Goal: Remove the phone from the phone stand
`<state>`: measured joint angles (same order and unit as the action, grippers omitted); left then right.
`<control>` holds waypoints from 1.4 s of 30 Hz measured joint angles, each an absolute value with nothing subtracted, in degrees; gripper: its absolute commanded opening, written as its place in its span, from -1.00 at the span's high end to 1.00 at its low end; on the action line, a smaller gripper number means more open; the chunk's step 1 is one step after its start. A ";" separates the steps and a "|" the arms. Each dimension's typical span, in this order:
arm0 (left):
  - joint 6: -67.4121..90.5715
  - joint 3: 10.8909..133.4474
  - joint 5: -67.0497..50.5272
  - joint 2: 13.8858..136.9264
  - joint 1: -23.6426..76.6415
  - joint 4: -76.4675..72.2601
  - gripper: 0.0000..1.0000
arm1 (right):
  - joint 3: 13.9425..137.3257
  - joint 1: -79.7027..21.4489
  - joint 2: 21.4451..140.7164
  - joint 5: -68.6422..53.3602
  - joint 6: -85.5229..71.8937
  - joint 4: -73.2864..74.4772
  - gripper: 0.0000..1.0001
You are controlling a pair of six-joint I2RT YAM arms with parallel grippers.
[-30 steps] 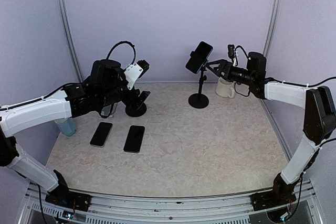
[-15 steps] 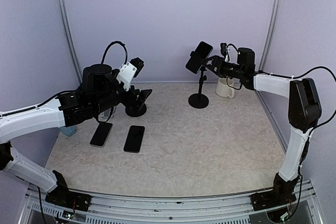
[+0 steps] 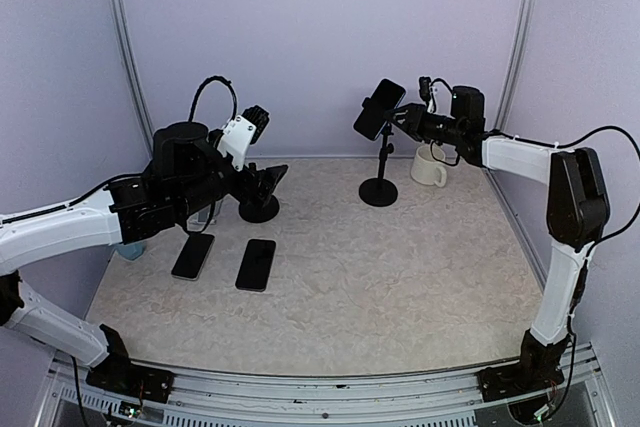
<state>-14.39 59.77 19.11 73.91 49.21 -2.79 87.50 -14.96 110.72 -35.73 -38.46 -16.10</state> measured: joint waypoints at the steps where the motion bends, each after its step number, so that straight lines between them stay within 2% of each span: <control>1: -14.35 59.77 19.40 74.02 49.21 -2.90 -0.98 | 87.81 -14.96 110.83 -35.73 -38.41 -16.08 0.31; 7: -13.28 59.77 20.36 74.54 49.21 -3.18 -0.98 | 88.31 -14.92 110.93 -35.75 -37.91 -15.88 0.52; 12: -11.60 59.20 21.32 74.54 49.21 -5.48 -0.98 | 88.31 -14.74 110.93 -35.77 -36.86 -15.90 0.57; 20: -7.46 59.46 23.88 75.16 49.17 -7.11 -0.97 | 88.03 -14.70 110.76 -36.01 -36.64 -16.05 0.76; 32: -1.67 70.06 22.00 80.27 49.10 -0.54 -0.98 | 79.48 -14.70 103.55 -36.86 -37.32 -16.67 1.00; 42: 2.61 80.40 14.35 88.29 50.02 7.16 -0.98 | 70.30 -15.18 95.07 -38.15 -39.18 -16.91 1.00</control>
<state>2.61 80.40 14.35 88.29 50.02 7.16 70.30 -15.18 95.07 -38.15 -39.18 -16.91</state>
